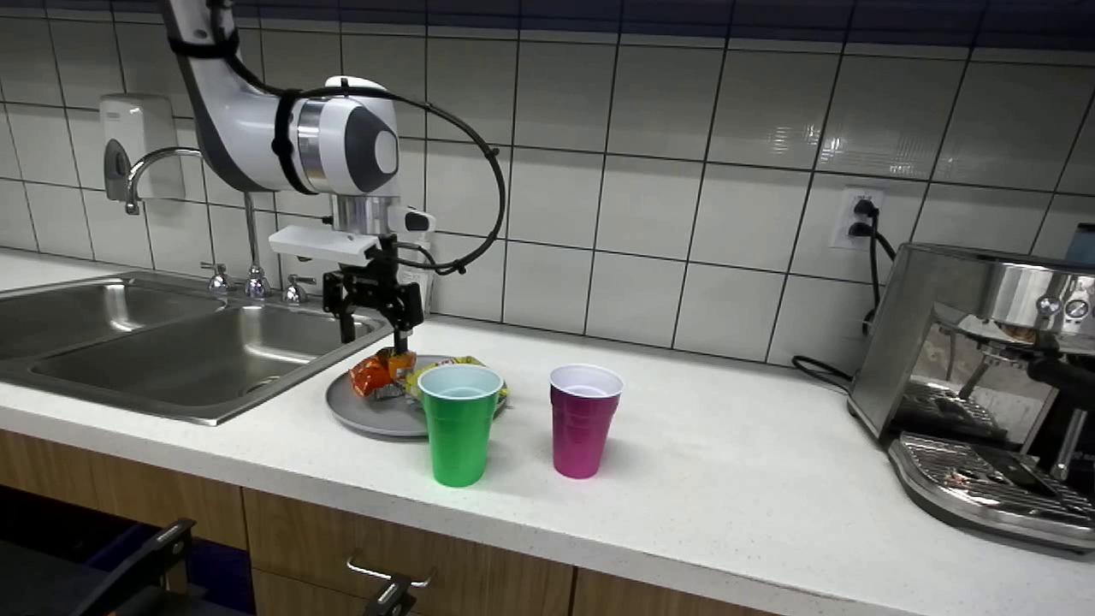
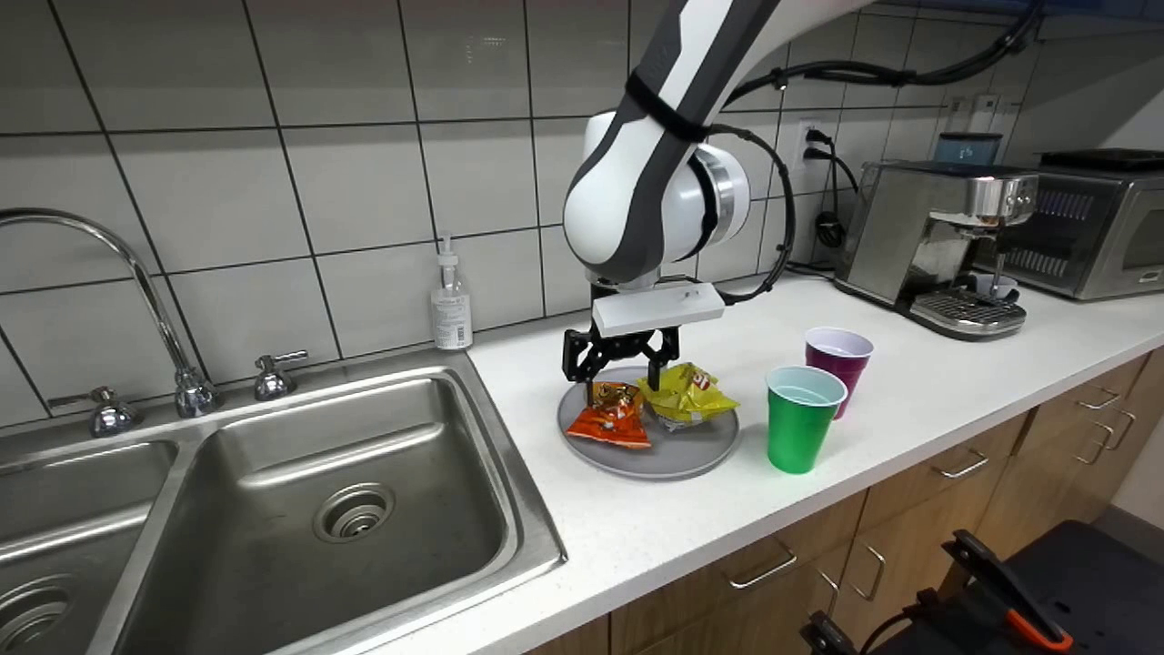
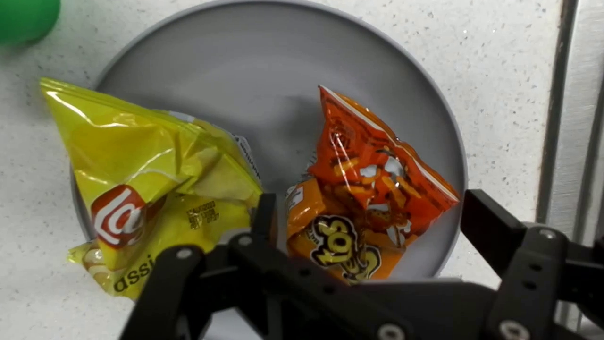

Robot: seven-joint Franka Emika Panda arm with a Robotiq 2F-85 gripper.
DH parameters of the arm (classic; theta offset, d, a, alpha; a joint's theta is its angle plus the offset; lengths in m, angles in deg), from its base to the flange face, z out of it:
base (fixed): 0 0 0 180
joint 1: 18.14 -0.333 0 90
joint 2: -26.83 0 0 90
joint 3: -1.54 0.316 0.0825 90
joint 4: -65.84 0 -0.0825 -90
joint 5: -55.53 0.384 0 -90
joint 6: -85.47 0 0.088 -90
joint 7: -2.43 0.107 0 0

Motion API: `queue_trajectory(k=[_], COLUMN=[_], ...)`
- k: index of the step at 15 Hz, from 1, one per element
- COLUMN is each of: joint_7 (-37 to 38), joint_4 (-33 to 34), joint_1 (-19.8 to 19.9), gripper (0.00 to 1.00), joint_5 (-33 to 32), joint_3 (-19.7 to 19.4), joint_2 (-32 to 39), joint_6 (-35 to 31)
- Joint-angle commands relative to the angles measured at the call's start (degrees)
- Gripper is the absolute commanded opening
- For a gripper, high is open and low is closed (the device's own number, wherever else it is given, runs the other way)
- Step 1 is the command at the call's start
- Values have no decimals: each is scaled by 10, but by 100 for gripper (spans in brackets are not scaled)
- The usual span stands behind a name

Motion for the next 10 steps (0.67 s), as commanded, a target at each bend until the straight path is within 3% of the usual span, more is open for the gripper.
queue_trajectory(k=[1,10], joint_7=[18,7], joint_4=[26,46], joint_1=[-12,-14], gripper=[100,100], joint_5=[-4,5], joint_3=[-11,-14], joint_2=[32,54], joint_6=[-12,-21])
